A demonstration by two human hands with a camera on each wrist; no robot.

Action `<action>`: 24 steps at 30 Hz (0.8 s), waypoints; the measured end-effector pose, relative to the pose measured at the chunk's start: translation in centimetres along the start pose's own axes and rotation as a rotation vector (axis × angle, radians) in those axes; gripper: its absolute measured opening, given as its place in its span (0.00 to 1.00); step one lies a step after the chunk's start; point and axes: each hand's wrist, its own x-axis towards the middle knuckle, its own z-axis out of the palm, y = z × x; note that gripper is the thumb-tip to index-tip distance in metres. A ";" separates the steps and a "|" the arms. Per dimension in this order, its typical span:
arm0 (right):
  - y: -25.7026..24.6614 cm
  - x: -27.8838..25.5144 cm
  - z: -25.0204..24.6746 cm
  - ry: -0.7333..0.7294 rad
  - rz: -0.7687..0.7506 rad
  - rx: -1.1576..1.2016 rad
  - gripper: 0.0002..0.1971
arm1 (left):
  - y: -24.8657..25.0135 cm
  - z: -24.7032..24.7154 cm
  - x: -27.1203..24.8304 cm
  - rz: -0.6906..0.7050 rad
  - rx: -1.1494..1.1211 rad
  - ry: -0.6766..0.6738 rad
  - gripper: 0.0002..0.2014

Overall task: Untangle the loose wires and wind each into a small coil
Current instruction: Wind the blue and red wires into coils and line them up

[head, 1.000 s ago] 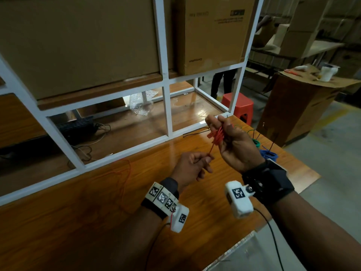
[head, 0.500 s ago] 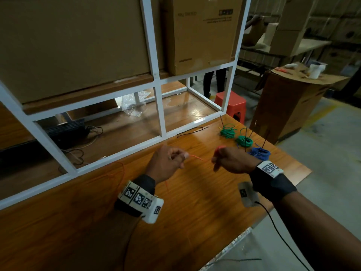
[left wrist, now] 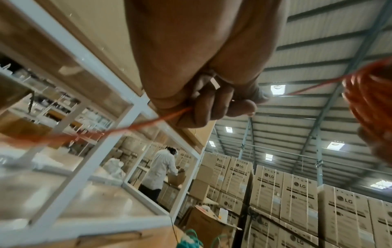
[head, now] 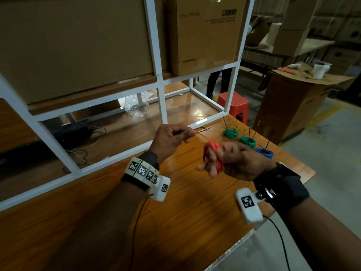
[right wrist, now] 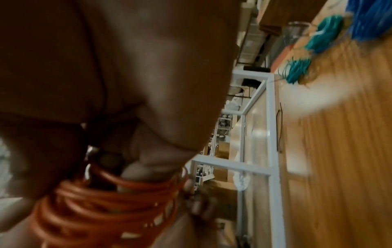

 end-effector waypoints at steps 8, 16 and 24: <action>-2.3 3.2 -0.2 0.608 -0.520 -0.033 0.13 | -2.2 5.5 -4.6 -0.218 0.013 -0.014 0.10; -0.7 2.4 -4.1 0.973 0.137 -1.458 0.09 | -2.5 2.5 -6.2 -0.136 0.230 -0.126 0.06; 2.4 1.2 -1.1 0.346 0.439 -0.530 0.25 | -0.9 -1.9 -3.0 -0.045 0.242 -0.156 0.07</action>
